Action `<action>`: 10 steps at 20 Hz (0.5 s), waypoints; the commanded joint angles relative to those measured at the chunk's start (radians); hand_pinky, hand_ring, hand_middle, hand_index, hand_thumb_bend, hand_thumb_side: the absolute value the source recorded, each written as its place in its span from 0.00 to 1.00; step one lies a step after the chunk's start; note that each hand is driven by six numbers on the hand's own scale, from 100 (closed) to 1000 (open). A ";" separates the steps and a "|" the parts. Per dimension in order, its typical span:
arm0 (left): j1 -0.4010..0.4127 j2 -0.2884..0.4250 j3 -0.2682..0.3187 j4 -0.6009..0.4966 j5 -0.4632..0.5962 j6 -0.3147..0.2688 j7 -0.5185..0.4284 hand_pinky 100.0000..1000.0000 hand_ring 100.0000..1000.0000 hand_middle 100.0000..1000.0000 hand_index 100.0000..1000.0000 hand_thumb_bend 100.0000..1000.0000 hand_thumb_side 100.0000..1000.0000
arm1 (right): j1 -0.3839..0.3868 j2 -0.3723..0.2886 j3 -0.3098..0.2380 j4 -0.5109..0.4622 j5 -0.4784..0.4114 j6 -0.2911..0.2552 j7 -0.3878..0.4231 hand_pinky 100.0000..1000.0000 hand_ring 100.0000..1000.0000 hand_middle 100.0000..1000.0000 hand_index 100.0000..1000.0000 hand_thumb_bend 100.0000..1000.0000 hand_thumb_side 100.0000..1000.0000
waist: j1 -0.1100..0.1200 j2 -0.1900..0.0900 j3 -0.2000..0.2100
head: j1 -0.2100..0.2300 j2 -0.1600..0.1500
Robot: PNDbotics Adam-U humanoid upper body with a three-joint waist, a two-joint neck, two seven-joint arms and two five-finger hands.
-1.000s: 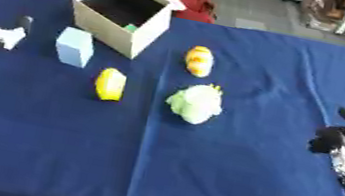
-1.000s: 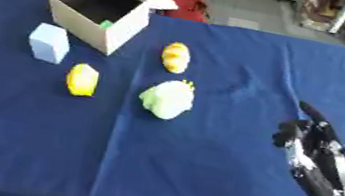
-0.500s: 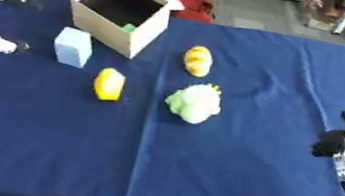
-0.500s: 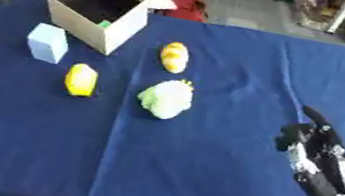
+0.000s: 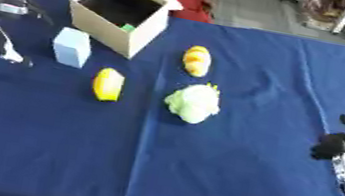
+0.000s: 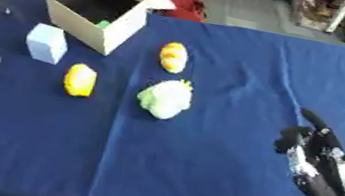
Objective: Pick up objects on the table and place them in the box.
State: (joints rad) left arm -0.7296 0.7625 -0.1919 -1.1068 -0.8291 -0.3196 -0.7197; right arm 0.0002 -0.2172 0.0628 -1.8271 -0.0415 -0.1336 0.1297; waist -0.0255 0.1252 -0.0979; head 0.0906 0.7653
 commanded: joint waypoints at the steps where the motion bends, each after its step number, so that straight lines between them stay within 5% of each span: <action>1: -0.030 0.005 0.018 0.021 -0.053 0.001 0.049 0.88 0.88 0.90 0.98 0.45 0.18 | -0.005 -0.020 -0.001 -0.010 -0.007 -0.002 0.003 0.54 0.55 0.55 0.92 0.00 0.38 | -0.011 -0.013 -0.003 | 0.003 0.005; 10: -0.054 -0.029 0.042 0.090 -0.125 0.032 0.177 0.87 0.87 0.89 0.97 0.40 0.14 | -0.007 -0.020 0.004 -0.010 -0.016 0.000 0.005 0.54 0.55 0.55 0.92 0.00 0.37 | -0.018 -0.001 -0.021 | 0.019 0.005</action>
State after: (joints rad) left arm -0.7591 0.7137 -0.1657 -1.0157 -0.9461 -0.2893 -0.5573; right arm 0.0001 -0.2172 0.0681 -1.8253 -0.0492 -0.1315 0.1318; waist -0.0327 0.1263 -0.1193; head 0.1050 0.7653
